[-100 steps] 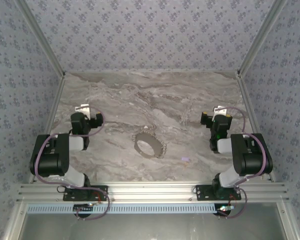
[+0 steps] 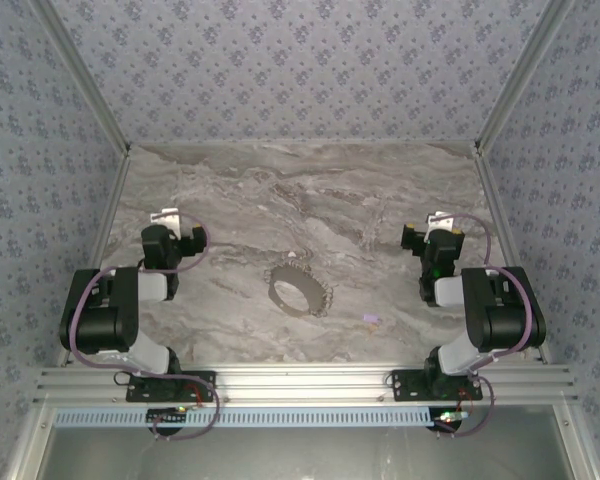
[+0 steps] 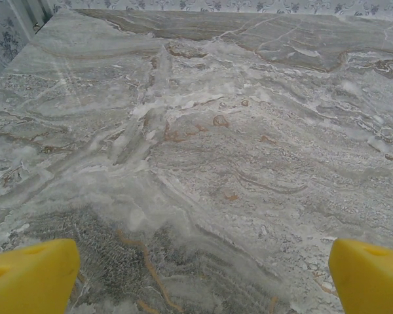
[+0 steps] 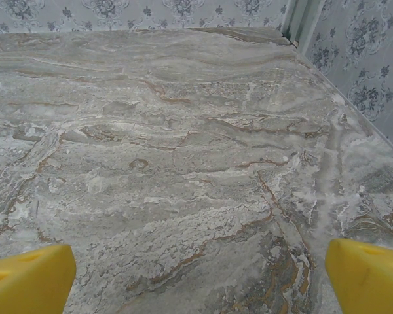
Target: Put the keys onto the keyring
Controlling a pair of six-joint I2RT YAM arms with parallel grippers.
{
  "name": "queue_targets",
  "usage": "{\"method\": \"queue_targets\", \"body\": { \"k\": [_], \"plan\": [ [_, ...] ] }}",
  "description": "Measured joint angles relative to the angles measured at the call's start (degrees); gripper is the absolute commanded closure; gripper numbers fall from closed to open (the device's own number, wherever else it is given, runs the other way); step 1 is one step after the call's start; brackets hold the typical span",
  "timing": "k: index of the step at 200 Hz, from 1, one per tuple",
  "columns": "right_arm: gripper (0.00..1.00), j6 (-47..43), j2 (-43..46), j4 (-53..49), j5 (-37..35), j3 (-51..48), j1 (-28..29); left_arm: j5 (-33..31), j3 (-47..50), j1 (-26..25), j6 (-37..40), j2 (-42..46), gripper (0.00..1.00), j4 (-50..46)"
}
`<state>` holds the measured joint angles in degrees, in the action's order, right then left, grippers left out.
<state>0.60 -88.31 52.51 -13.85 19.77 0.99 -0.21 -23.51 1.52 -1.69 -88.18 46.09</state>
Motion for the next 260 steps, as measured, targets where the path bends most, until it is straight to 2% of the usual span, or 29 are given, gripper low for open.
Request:
{"method": "queue_targets", "body": {
  "k": [66, 103, 146, 185, 205, 233, 260],
  "plan": [
    [0.00, 0.1, 0.4, 1.8, 0.1, -1.3, -0.5, 0.9, 0.0, 0.1, 0.2, 0.4, 0.02, -0.7],
    [0.00, -1.7, 0.7, 9.2, -2.4, -7.2, 2.8, 0.8, -1.8, 0.1, 0.2, 8.5, 0.02, -10.0],
    [0.00, -3.1, 2.3, 10.8, -3.7, -7.5, 3.8, 0.8, -9.7, 0.1, 0.1, 16.0, 0.02, -22.6],
    [0.00, -0.9, 19.0, -7.0, -3.5, -2.0, 3.5, 0.6, -10.6, -0.7, -0.8, 20.4, 0.02, -29.8],
    [0.00, 5.9, 25.9, -18.9, -2.0, 4.1, 1.8, -0.1, -10.7, -1.4, -2.3, 22.1, 0.02, -33.9],
    [0.01, 18.2, 30.3, -31.8, 9.2, 12.0, -5.1, -0.7, -13.4, -1.7, -5.5, 23.6, 0.02, -41.7],
    [0.14, 24.5, 30.2, -39.6, 21.1, 16.0, -7.1, -0.9, -19.5, -1.7, -9.4, 23.6, 0.02, -50.7]
  ]
}}
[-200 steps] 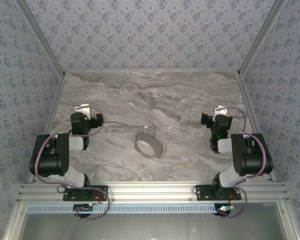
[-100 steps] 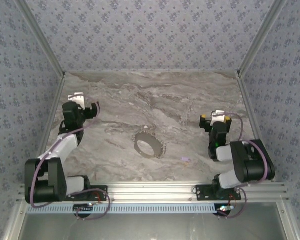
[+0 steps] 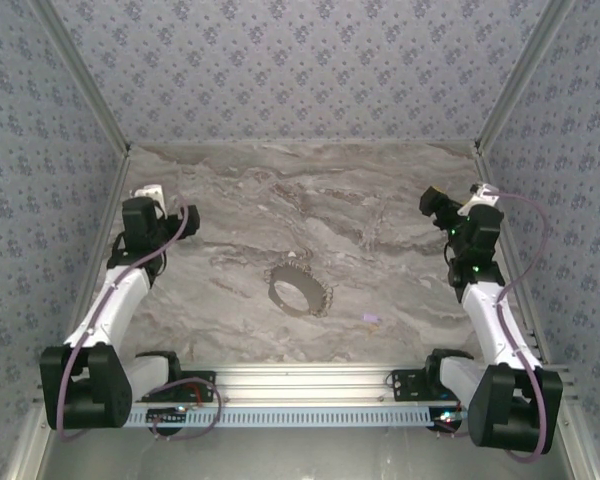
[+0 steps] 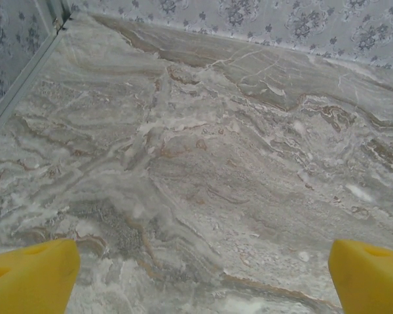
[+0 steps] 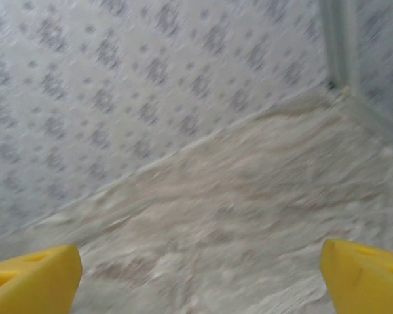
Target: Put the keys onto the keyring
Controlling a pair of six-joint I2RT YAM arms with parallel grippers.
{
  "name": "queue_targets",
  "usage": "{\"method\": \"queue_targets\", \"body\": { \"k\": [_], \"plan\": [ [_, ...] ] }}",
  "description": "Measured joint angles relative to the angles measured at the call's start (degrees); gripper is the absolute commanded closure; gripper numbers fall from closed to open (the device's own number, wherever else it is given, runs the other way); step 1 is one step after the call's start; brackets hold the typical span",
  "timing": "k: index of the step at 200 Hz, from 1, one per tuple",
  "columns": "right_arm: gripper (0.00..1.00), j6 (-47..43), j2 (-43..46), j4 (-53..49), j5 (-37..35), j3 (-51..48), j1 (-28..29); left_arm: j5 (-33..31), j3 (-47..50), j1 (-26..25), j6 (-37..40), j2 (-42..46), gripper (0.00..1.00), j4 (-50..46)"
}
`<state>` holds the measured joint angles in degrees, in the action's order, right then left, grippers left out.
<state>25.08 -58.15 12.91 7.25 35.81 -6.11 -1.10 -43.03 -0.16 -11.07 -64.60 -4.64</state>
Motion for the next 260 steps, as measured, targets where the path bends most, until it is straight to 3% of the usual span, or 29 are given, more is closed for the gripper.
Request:
{"method": "queue_targets", "body": {
  "k": [26, 54, 104, 143, 181, 260],
  "plan": [
    [0.28, 1.9, -2.8, -11.1, 8.2, 5.5, 3.9, 0.4, -5.7, -0.1, -2.7, -0.9, 0.02, -8.3],
    [0.38, 2.9, -6.9, -22.6, 12.2, 10.1, 13.7, 2.0, -9.3, -0.4, -5.0, -3.2, 0.02, -15.6],
    [0.53, 9.0, -13.3, -32.1, 10.9, 8.8, 34.6, 4.7, -10.8, -4.0, -11.4, -7.2, 0.02, -22.3],
    [0.65, 13.2, -20.1, -33.8, 6.9, 7.5, 43.8, 5.2, -10.8, -11.6, -16.0, -10.3, 0.02, -22.7],
    [0.72, 13.2, -26.1, -37.2, 4.0, 10.0, 47.3, 5.2, -10.8, -17.3, -18.7, -12.2, 0.02, -23.9],
    [0.70, 11.0, -30.0, -40.4, 4.1, 12.9, 46.7, 5.1, -11.0, -21.0, -22.7, -14.3, 0.02, -23.8]
  ]
}}
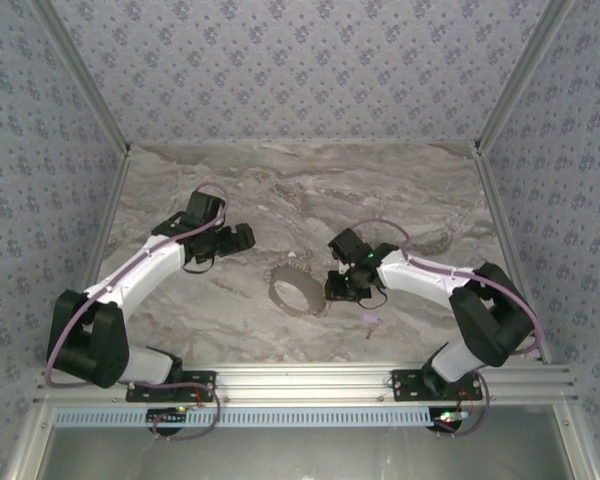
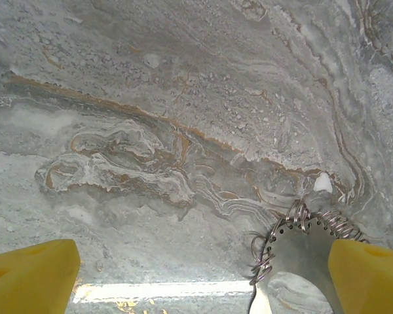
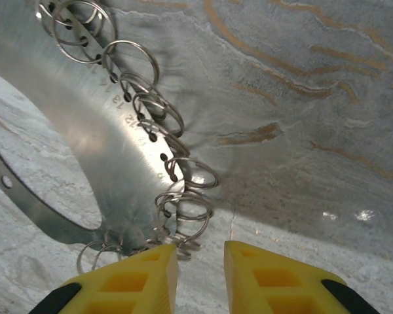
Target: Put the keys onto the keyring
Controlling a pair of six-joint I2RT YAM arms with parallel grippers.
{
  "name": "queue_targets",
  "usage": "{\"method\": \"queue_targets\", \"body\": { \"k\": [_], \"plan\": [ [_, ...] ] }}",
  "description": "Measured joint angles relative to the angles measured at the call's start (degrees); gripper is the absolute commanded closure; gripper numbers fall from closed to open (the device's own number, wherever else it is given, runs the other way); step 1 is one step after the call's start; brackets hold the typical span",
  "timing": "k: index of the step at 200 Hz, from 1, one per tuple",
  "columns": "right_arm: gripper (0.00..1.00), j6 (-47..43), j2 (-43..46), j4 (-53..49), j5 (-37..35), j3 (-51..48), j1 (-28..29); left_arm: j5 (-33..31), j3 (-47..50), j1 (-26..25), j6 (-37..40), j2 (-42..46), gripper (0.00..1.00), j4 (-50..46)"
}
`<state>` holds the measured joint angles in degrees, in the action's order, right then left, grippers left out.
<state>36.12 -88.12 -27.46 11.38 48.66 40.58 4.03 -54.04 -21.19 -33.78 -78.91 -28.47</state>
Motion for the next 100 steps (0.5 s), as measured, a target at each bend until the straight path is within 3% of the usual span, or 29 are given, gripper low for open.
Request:
{"method": "queue_targets", "body": {
  "k": [100],
  "plan": [
    [0.72, -1.0, -6.8, 1.6, 0.1, 3.4, -0.3, 0.0, -0.8, -1.4, 0.3, -1.4, 0.02, 0.1]
  ]
}}
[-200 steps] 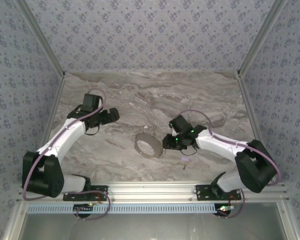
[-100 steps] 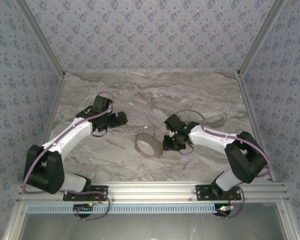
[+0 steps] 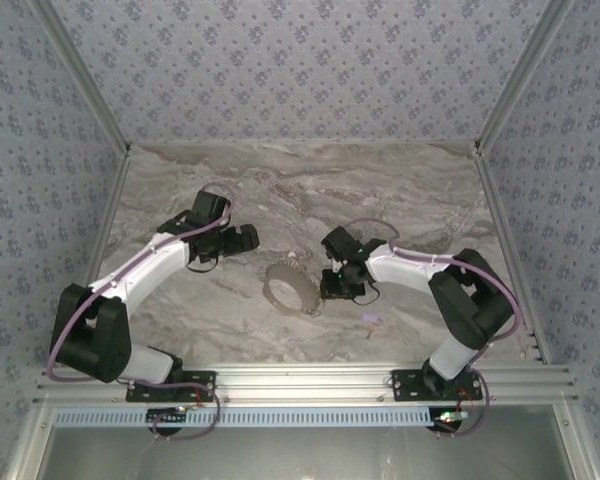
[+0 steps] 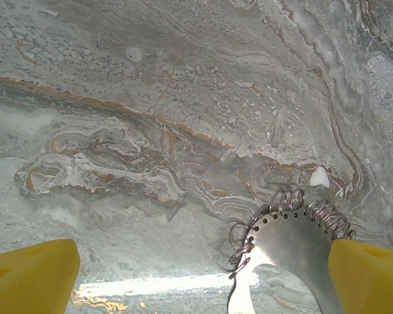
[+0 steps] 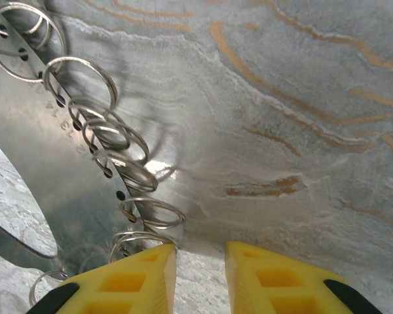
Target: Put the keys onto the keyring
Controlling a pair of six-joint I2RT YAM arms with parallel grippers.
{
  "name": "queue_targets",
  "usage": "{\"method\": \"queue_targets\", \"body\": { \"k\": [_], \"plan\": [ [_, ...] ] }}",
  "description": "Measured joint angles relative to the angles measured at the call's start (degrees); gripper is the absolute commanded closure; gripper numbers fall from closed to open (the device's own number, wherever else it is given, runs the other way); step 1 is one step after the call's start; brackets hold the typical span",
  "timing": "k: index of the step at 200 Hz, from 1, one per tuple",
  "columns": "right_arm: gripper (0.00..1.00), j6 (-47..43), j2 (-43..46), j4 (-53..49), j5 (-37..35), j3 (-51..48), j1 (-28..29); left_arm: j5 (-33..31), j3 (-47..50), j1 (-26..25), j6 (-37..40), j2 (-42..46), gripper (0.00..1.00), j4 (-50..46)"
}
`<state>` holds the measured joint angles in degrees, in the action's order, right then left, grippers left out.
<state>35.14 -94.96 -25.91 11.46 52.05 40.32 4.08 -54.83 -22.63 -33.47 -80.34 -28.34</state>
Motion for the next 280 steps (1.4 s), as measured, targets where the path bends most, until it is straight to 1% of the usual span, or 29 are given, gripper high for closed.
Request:
{"method": "queue_targets", "body": {
  "k": [30, 64, 89, 110, 128, 145, 162, 193, 212, 280],
  "plan": [
    [0.72, 0.0, -2.8, 1.2, -0.8, 3.1, -0.9, 0.5, 0.0, 0.0, 0.6, 0.1, 0.02, 0.0],
    [0.73, 0.0, -5.2, 2.1, -1.3, 6.4, -3.1, 1.1, 0.0, 0.0, 1.1, 0.2, 0.02, 0.0],
    [0.68, -0.2, -4.7, 2.5, -1.9, 7.5, -4.2, 1.4, 0.0, 0.0, 1.3, 0.7, 0.02, -0.2],
    [0.62, -0.7, -1.9, 2.3, -2.3, 7.3, -3.9, 1.7, 0.0, 0.0, 1.4, 1.1, 0.02, -0.2],
    [0.59, -1.3, 2.2, 2.4, -2.3, 6.3, -2.4, 2.0, 0.0, 0.0, 1.4, 1.3, 0.02, -0.3],
    [0.57, -1.7, 5.9, 2.4, -1.9, 4.9, 0.1, 2.2, 0.0, 0.0, 1.2, 1.3, 0.02, -0.3],
    [0.57, -1.8, 7.6, 2.3, -1.5, 3.9, 3.0, 2.4, 0.0, 0.0, 0.8, 1.3, 0.02, -0.2],
    [0.59, -1.8, 7.5, 2.3, -0.6, 2.7, 6.9, 2.6, 0.0, 0.0, 0.4, 1.3, 0.02, -0.3],
    [0.61, -1.7, 7.2, 2.4, -0.3, 2.2, 7.6, 2.6, 0.0, 0.0, 0.4, 1.3, 0.02, -0.4],
    [0.61, -1.1, 5.2, 3.9, 1.7, -0.7, 10.4, 2.4, 0.0, 0.0, 0.4, 2.1, 0.02, -0.7]
  ]
}}
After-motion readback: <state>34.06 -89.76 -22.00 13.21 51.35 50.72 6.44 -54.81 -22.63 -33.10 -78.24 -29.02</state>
